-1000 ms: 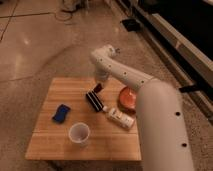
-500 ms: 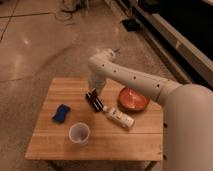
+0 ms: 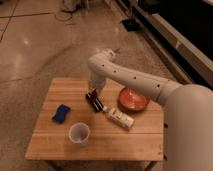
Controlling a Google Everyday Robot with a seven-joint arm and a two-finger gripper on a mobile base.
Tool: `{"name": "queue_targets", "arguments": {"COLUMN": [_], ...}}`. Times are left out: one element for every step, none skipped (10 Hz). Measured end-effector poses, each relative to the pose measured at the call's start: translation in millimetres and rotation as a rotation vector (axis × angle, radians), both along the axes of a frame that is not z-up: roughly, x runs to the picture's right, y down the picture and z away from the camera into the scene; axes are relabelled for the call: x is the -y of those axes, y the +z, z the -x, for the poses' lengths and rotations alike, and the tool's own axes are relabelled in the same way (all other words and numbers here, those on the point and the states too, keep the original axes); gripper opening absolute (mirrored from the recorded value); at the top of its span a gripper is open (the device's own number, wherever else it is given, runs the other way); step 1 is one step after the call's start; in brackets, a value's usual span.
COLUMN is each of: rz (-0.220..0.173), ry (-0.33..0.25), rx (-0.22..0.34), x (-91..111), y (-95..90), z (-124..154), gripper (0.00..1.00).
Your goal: Place the pepper on the white sponge
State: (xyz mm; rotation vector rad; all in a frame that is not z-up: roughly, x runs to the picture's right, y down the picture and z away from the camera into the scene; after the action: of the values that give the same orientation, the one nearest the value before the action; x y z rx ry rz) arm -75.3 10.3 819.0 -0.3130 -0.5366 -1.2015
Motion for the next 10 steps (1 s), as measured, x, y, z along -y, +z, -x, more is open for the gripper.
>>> {"name": "queue_targets", "arguments": {"rz": [-0.001, 0.000, 0.002, 0.008, 0.012, 0.016, 0.021, 0.024, 0.028, 0.032], "ry": [-0.021, -0.043, -0.063, -0.080, -0.090, -0.101, -0.117, -0.127, -0.136, -0.150], "rx": [0.024, 0.049, 0.073, 0.099, 0.117, 0.134, 0.158, 0.172, 0.184, 0.199], "x": [-2, -6, -10, -14, -16, -19, -22, -23, -25, -29], "y": [-0.3, -0.4, -0.4, 0.5, 0.5, 0.8, 1.5, 2.8, 4.4, 6.0], "z": [18, 37, 55, 74, 87, 100, 119, 129, 138, 150], "gripper": [0.00, 0.00, 0.00, 0.00, 0.00, 0.00, 0.00, 0.00, 0.00, 0.00]}}
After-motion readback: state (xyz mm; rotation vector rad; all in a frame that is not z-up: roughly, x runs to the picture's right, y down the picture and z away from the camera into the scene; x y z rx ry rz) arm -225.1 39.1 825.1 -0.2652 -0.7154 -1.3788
